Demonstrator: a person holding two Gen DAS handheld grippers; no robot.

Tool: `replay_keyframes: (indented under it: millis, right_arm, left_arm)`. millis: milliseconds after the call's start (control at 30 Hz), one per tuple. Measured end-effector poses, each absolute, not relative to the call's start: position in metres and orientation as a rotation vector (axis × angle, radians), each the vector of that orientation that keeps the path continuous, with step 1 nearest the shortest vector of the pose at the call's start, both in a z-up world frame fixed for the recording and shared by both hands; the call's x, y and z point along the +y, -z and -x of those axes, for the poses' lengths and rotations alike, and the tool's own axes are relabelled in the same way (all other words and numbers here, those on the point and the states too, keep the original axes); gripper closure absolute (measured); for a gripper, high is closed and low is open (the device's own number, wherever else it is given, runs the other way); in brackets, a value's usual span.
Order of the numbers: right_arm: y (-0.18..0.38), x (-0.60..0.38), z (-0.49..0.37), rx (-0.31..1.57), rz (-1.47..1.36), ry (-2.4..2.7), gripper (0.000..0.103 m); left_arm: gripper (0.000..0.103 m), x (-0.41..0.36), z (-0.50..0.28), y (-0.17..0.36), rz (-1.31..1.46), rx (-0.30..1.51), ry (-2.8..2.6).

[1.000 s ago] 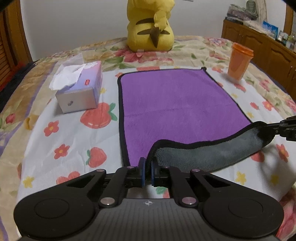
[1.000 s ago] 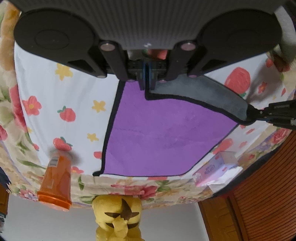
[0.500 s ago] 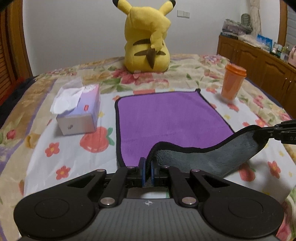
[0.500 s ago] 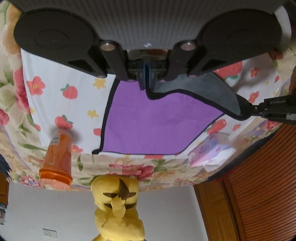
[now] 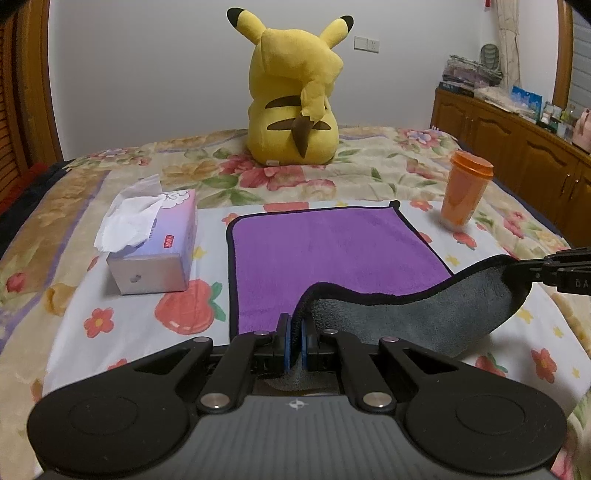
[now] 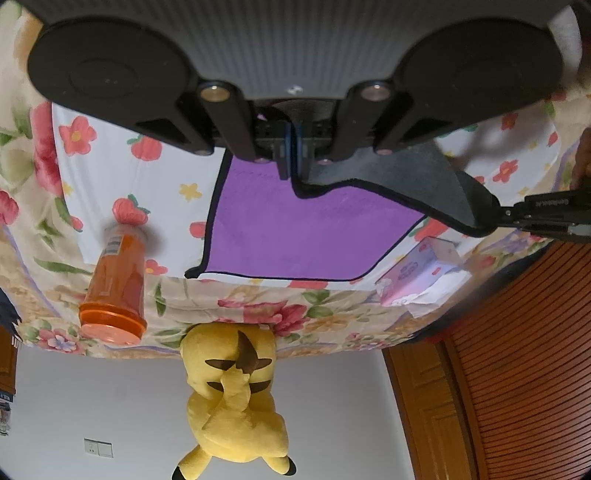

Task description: Fold towel

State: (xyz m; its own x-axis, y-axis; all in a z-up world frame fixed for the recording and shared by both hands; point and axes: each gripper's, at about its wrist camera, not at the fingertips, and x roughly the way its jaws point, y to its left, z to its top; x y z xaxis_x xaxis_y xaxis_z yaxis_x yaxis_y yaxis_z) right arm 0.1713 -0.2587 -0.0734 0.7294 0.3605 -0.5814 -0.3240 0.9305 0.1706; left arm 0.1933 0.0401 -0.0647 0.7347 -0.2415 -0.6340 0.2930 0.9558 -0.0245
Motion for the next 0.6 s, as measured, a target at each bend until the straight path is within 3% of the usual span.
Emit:
replay_keyframes:
  millis: [600]
  right_arm:
    - [0.064, -0.263, -0.196, 0.602, -0.066, -0.388, 0.099]
  left_arm:
    - [0.095, 0.036, -0.222, 0.050, -0.078, 0.634, 0.299]
